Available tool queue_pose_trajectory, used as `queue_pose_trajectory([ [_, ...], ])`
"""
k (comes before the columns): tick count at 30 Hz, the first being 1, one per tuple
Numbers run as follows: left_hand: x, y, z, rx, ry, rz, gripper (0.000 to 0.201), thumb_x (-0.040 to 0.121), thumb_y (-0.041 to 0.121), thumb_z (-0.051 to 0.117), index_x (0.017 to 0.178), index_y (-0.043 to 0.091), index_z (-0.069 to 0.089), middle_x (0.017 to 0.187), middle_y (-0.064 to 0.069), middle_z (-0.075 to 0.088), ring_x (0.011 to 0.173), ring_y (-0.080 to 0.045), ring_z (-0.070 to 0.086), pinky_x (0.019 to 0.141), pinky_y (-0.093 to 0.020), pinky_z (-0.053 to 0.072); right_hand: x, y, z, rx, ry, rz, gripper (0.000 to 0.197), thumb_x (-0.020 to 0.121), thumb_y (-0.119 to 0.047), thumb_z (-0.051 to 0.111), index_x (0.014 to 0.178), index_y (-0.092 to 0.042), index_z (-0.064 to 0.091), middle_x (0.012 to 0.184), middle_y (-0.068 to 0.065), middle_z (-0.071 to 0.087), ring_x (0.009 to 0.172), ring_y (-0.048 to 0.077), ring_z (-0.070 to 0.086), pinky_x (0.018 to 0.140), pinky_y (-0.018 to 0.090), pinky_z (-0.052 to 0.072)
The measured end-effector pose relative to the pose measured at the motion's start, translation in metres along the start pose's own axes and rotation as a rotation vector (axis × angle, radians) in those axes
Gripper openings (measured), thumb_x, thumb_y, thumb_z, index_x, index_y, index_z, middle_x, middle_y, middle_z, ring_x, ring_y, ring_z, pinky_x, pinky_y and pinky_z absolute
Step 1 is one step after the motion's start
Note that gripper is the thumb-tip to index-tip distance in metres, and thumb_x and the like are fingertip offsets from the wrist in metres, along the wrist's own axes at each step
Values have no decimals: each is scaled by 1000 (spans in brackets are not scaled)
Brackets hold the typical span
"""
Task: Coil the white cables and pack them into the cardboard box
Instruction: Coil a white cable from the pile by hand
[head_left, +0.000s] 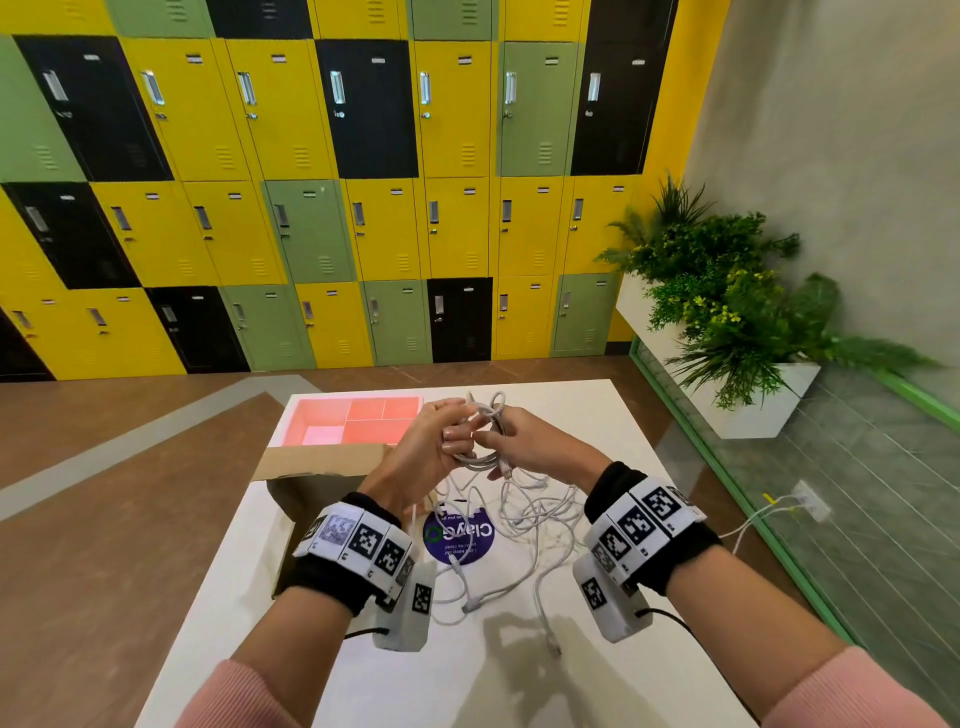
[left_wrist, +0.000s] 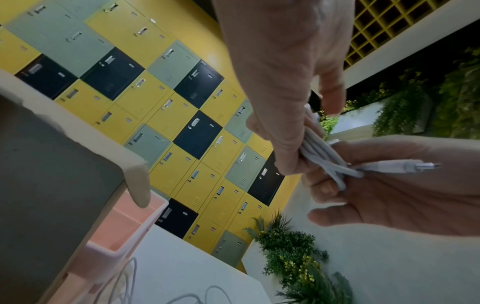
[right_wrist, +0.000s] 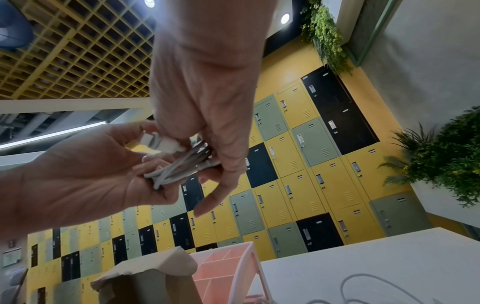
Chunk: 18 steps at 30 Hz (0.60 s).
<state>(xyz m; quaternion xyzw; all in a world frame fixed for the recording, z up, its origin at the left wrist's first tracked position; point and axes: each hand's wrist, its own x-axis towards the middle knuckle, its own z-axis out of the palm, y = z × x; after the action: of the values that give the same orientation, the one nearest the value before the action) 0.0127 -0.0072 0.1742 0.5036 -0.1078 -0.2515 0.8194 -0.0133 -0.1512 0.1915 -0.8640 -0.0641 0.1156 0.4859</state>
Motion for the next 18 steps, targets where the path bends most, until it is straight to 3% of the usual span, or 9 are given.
queue_pose_trajectory([
  [3,-1,-4,-1,188,105,102,29,97,19,52,118,7,36,52,9,52,46,-2,33,46,-14,37,1,0,-2,-34,-15,-16,32,97,-8,45,128,-3,44,95,14,55,76,19,59,72,36,56],
  [6,0,-8,2,331,180,202,28,99,26,47,120,14,32,48,13,48,46,-3,34,46,-16,38,0,-1,-3,-78,-19,-28,37,96,-6,45,134,-4,41,84,7,54,65,11,57,55,16,49],
  [8,0,-12,2,382,218,273,22,100,28,44,118,18,34,52,12,43,46,-4,33,47,-18,37,0,-4,-3,-115,-15,-35,39,97,-7,45,136,-6,39,78,2,52,62,8,55,50,10,43],
  [11,2,-18,0,464,260,330,15,101,31,44,108,19,42,58,4,39,46,-5,35,47,-20,38,1,-5,-3,-167,20,-43,32,96,-9,47,128,-5,45,76,1,48,59,8,54,48,11,42],
  [15,7,-22,1,518,344,329,17,101,32,44,94,16,48,64,1,46,45,-2,40,46,-19,40,3,-2,-2,-230,86,-36,24,94,-10,51,116,0,50,76,3,50,58,8,55,48,11,41],
  [18,8,-24,-1,531,364,307,22,101,33,43,92,14,49,60,2,40,45,-3,38,46,-18,39,3,-2,-1,-216,121,-8,32,90,-14,57,119,-2,52,87,6,53,69,16,60,61,24,53],
])
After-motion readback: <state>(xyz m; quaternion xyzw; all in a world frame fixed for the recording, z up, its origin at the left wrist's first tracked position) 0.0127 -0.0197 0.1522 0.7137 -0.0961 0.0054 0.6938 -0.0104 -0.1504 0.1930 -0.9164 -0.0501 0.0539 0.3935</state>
